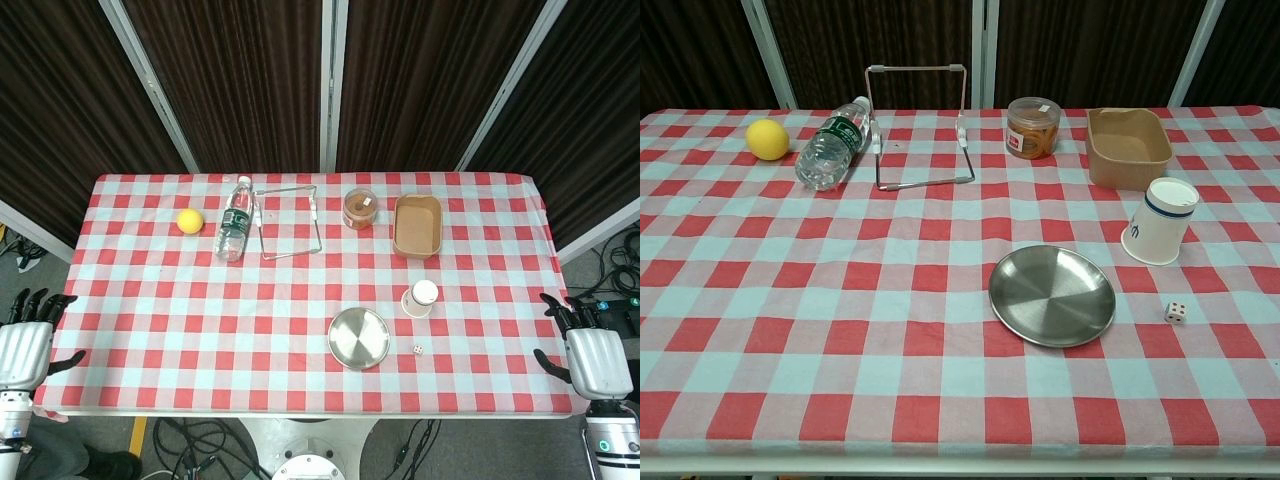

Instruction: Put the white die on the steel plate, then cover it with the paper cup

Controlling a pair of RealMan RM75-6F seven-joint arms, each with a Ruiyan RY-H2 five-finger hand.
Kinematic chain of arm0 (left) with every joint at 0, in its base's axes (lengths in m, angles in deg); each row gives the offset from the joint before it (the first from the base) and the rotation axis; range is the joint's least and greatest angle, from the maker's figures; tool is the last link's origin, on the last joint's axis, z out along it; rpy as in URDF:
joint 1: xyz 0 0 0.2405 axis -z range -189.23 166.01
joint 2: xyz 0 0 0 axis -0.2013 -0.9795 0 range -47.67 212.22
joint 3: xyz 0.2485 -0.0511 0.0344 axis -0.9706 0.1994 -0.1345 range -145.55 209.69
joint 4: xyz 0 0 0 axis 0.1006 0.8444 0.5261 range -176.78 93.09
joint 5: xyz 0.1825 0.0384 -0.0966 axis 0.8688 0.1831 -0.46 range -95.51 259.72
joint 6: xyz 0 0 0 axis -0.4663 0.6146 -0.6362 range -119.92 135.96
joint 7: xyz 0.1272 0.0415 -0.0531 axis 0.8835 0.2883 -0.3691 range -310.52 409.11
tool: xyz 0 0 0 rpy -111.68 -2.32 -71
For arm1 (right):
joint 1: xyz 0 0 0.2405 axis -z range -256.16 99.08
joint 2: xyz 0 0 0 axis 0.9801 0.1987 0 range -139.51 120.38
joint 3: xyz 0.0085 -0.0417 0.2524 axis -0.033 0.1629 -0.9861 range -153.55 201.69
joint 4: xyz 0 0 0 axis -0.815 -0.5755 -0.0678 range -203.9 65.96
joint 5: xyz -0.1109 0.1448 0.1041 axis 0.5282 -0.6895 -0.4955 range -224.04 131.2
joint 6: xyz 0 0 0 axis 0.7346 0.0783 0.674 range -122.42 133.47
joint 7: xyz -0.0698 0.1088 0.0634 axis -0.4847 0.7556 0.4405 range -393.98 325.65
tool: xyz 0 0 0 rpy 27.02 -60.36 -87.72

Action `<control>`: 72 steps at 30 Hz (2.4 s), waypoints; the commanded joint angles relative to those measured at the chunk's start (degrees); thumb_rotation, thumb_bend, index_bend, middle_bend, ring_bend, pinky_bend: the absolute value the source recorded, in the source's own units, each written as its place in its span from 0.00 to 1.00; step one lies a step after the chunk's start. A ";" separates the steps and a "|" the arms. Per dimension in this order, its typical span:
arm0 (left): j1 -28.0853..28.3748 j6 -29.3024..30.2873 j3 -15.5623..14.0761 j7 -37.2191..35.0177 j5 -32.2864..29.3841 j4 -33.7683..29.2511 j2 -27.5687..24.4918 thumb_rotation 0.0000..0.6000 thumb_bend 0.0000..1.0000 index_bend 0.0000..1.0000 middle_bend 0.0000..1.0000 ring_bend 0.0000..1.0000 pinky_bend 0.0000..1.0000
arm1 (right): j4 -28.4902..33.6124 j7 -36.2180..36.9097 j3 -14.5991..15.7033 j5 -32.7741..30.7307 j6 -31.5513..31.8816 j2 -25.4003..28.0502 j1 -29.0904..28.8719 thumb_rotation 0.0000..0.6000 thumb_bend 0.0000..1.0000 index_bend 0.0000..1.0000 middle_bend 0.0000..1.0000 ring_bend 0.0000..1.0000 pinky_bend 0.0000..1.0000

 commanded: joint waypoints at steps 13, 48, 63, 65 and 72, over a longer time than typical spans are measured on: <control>-1.03 1.76 -0.27 -0.47 0.62 -0.05 0.39 1.00 0.01 0.19 0.20 0.09 0.00 | 2.49 -0.58 1.97 4.26 -3.89 0.08 -2.58 1.00 0.10 0.23 0.50 0.49 0.53; -1.90 0.60 -1.46 -5.95 1.25 2.50 0.72 1.00 0.01 0.20 0.20 0.09 0.00 | -9.84 -14.49 2.87 -4.39 -31.36 -19.00 -20.89 1.00 0.23 0.42 0.98 0.95 0.95; -2.23 0.37 -1.44 -6.62 0.76 2.95 1.06 1.00 0.01 0.20 0.20 0.09 0.00 | -11.43 -14.48 3.65 -5.07 -32.39 -20.62 -22.77 1.00 0.32 0.53 0.98 0.95 0.95; -2.30 0.35 -1.47 -6.70 0.70 3.05 1.12 1.00 0.01 0.20 0.20 0.09 0.00 | -11.53 -14.59 3.72 -5.05 -32.11 -20.77 -22.85 1.00 0.34 0.59 0.98 0.95 0.95; -2.33 0.59 -1.38 -6.83 1.00 3.03 0.95 1.00 0.01 0.20 0.20 0.09 0.00 | -6.82 -9.84 2.60 -2.60 -30.15 -18.81 -24.01 1.00 0.35 0.64 0.98 0.95 0.95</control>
